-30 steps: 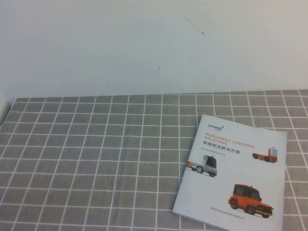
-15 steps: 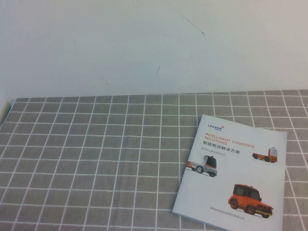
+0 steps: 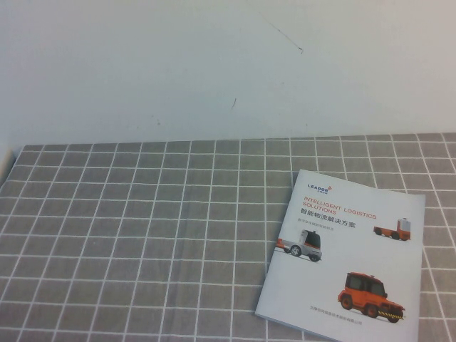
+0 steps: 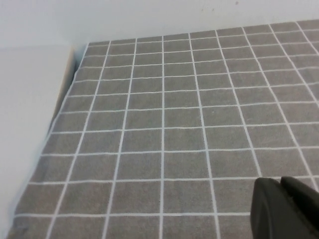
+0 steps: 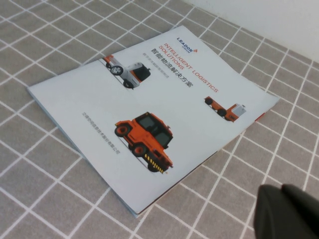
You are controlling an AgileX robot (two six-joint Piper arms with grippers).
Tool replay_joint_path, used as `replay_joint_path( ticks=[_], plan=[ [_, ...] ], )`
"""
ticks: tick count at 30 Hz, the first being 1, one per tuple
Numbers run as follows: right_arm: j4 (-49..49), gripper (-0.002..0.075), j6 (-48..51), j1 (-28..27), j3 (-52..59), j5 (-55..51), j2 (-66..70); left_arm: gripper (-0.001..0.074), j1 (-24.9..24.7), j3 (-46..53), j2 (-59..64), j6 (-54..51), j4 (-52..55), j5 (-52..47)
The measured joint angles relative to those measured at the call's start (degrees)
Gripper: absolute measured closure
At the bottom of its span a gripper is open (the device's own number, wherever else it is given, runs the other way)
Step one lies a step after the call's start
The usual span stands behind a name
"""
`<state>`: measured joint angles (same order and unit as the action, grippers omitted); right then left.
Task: Close book
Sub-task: 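Close the open booklet and leave it lying on the table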
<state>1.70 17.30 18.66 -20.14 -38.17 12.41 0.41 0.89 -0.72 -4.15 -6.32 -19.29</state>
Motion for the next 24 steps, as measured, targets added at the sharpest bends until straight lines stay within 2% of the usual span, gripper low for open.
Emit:
replay_joint_path(
  ticks=[5, 11, 18, 24],
  plan=[
    [0.0, 0.0727, 0.0, 0.0, 0.0, 0.0, 0.0, 0.0738, 0.0, 0.0, 0.0, 7.8, 0.1, 0.0],
    [0.0, 0.0727, 0.0, 0.0, 0.0, 0.0, 0.0, 0.0739, -0.4, 0.0, 0.0, 8.5, 0.3, 0.0],
    [0.0, 0.0728, 0.0, 0.0, 0.0, 0.0, 0.0, 0.0738, -4.8, -0.1, 0.0, 12.6, 2.4, 0.0],
    [0.0, 0.0728, 0.0, 0.0, 0.0, 0.0, 0.0, 0.0739, -4.8, -0.1, 0.0, 13.5, 2.4, 0.0]
  ],
)
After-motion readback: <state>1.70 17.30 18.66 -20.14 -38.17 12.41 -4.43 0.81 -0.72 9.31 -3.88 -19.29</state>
